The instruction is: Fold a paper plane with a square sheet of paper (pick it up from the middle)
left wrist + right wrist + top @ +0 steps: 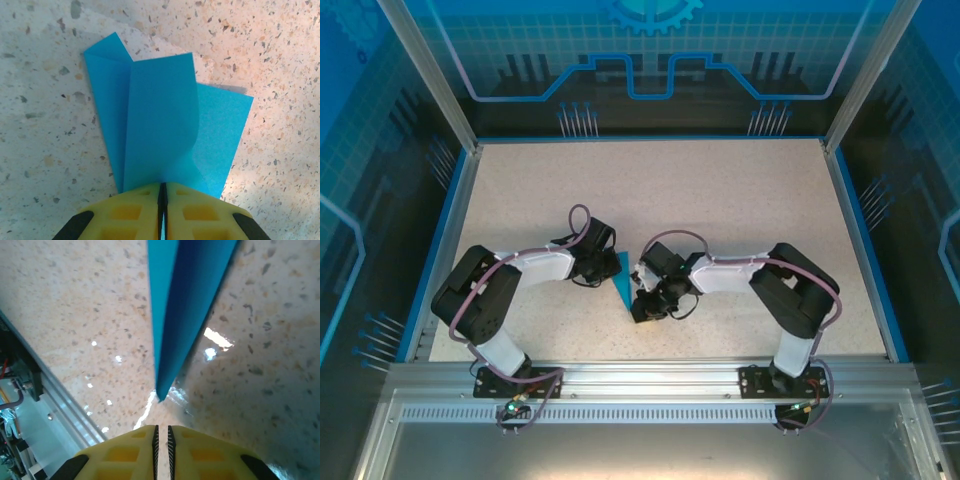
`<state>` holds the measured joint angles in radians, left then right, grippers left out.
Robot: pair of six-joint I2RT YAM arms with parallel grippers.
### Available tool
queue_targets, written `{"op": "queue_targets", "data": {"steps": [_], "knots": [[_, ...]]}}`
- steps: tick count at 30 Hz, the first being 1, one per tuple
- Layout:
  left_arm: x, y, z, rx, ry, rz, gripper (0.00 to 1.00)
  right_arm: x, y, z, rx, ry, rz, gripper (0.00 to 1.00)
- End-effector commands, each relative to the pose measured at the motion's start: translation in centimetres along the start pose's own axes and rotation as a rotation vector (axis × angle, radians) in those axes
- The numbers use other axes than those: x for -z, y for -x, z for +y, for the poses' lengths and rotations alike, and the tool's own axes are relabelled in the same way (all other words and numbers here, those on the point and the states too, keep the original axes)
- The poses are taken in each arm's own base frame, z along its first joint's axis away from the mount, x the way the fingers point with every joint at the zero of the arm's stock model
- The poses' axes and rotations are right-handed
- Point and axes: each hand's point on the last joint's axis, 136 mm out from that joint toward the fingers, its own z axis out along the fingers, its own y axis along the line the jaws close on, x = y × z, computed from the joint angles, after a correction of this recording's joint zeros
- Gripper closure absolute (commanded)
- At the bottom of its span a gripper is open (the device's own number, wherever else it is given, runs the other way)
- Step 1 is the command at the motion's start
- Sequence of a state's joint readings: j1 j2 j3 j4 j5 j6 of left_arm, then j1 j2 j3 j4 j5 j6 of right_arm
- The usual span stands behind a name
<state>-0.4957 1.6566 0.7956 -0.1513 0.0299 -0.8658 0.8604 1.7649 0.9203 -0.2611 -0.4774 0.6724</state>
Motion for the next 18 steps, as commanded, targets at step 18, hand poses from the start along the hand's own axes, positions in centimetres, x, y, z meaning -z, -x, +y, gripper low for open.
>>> {"op": "queue_targets", "data": {"steps": [18], "knots": [[-0.4, -0.5, 1.8, 0.034, 0.075, 0.011, 0.86, -0.1, 6.9, 1.2, -0.046, 0.017, -0.163, 0.85]]}}
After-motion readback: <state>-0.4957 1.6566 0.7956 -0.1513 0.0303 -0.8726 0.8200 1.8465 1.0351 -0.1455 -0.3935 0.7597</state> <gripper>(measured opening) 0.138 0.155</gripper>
